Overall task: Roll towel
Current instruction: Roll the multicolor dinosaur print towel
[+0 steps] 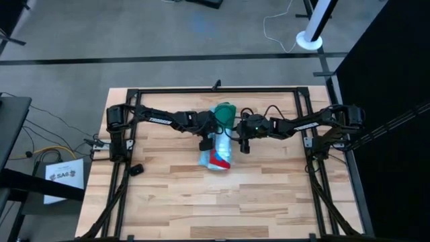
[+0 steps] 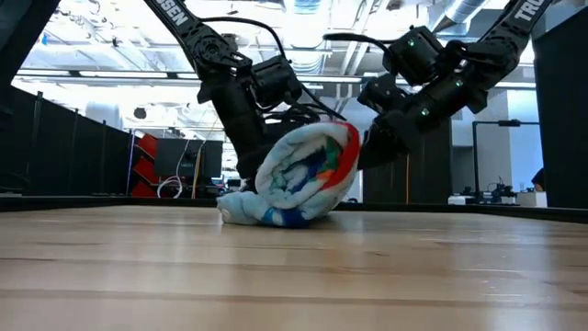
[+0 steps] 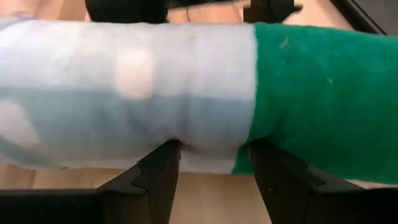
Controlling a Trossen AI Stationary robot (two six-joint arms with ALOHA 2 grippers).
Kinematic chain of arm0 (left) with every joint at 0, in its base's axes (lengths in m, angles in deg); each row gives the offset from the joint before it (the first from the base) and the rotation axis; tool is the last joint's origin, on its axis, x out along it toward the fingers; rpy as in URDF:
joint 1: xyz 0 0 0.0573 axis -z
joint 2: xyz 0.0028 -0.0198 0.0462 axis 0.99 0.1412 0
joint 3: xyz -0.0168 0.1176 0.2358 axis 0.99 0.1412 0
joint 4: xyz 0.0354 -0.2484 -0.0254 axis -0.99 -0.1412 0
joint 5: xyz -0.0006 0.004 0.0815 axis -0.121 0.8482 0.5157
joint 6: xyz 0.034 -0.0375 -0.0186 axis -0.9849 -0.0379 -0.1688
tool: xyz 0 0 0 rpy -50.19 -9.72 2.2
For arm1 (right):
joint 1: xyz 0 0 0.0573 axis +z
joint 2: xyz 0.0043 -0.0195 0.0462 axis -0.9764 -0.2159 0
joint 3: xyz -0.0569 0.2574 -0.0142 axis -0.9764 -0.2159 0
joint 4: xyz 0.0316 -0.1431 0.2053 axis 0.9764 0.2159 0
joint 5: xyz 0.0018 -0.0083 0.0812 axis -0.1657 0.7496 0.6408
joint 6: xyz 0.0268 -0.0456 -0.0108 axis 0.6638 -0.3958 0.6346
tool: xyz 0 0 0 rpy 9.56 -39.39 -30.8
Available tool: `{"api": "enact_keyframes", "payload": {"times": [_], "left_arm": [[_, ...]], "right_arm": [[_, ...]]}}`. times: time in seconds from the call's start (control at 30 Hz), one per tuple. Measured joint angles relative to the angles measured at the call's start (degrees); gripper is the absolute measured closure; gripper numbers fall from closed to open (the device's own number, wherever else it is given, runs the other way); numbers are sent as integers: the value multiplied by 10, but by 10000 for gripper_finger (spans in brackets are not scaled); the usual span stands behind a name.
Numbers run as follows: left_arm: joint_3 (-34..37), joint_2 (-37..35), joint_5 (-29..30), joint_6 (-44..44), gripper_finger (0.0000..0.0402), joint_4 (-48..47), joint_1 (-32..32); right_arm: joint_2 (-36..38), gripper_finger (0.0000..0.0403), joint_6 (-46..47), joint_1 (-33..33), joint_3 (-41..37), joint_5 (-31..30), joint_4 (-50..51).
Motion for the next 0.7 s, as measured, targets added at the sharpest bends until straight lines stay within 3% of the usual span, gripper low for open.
{"api": "enact_keyframes", "payload": {"times": [0.27,0.57,0.7], "left_arm": [[2,10,-4,26,95,54,24],[2,68,-2,76,95,225,49],[3,69,-1,93,95,233,49]], "right_arm": [[17,218,-28,18,13,0,4],[39,218,-28,20,14,1,37],[39,218,-28,19,16,1,56]]}}
